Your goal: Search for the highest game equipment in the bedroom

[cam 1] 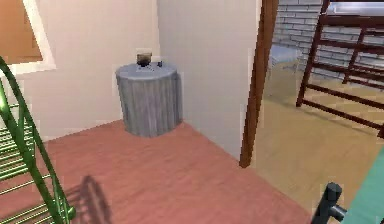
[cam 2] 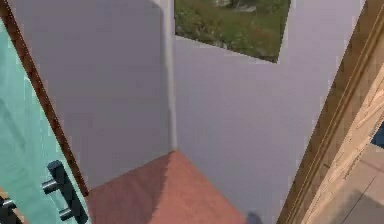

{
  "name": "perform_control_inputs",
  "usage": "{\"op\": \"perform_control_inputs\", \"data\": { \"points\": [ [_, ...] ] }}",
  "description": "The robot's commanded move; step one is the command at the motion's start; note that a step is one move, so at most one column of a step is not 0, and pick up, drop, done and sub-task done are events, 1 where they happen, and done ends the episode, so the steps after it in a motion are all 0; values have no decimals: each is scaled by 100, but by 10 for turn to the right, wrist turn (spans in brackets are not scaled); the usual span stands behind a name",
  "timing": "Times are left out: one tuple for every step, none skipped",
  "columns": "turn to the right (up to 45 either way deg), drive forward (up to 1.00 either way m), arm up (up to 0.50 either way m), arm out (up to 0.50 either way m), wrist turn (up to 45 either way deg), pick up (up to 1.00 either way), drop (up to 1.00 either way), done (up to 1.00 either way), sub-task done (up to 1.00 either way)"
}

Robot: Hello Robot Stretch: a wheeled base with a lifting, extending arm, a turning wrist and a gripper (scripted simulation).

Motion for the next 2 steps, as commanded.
{"op": "perform_control_inputs", "data": {
  "points": [
    [-330,0,0,0,0,0,0,0,0],
    [0,55,0,0,0,0,0,0,0]
  ]
}}
